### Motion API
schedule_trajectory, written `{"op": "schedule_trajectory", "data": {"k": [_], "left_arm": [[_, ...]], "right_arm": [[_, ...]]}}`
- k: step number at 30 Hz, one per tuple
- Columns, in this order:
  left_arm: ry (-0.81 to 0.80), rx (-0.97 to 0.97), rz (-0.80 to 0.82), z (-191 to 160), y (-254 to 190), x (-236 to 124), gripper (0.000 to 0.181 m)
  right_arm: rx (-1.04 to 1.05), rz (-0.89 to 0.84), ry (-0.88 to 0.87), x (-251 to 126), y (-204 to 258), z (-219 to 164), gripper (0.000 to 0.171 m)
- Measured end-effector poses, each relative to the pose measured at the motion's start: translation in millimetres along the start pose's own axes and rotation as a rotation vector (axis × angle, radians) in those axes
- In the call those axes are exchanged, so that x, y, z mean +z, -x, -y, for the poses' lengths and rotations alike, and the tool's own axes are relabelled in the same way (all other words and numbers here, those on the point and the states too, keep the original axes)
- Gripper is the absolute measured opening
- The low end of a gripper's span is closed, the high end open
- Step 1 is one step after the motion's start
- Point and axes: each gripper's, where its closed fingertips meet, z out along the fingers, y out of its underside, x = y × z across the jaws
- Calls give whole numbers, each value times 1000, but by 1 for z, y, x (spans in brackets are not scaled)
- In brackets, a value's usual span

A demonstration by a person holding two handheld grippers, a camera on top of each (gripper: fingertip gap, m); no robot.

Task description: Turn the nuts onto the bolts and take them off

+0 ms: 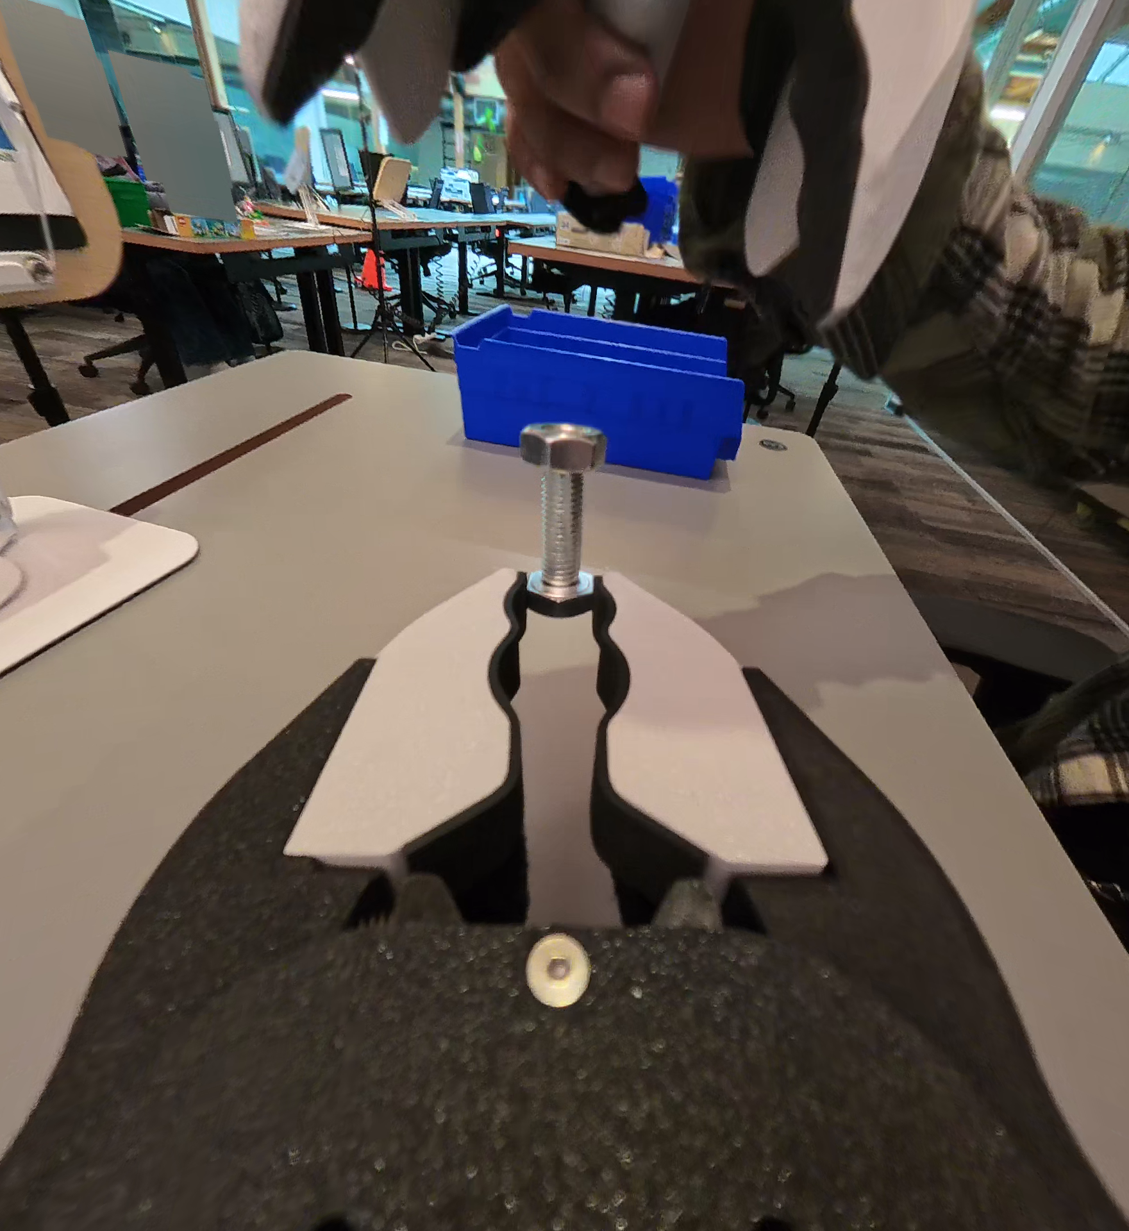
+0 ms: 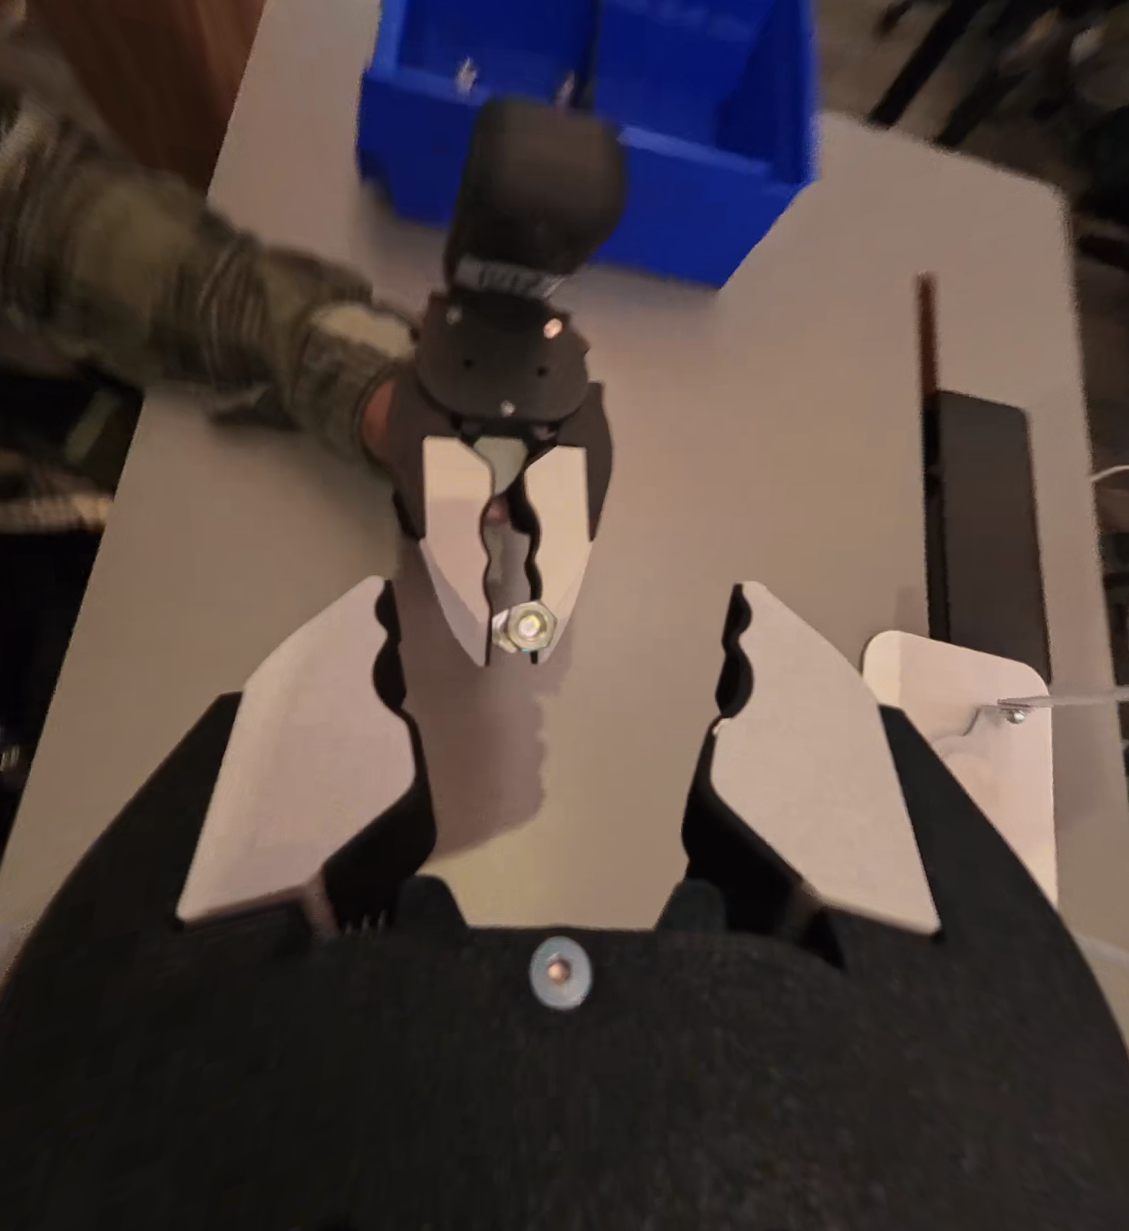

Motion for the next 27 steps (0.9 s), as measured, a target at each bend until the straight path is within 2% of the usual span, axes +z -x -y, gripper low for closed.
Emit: {"op": "schedule_trajectory", "data": {"k": [4,7,9,16,27], "left_arm": [[-37,-8,16,6,3,-5,18],[-61,-14,14,10,3,-7,18],[-76,-20,10,13,2,-8,18],[-95,-27,-8,15,0,-7,18],[-108,-27,-25,17,-3,-8,18]], "right_arm": [[279,-166,-333,-24,-18,5,91],[490,-206,-626,-37,-21,-2,85],[544,-235,-716,-37,-21,-11,84],[497,-282,-578,2,-17,-29,94],[410,-289,-488,9,-22,-25,90]]}}
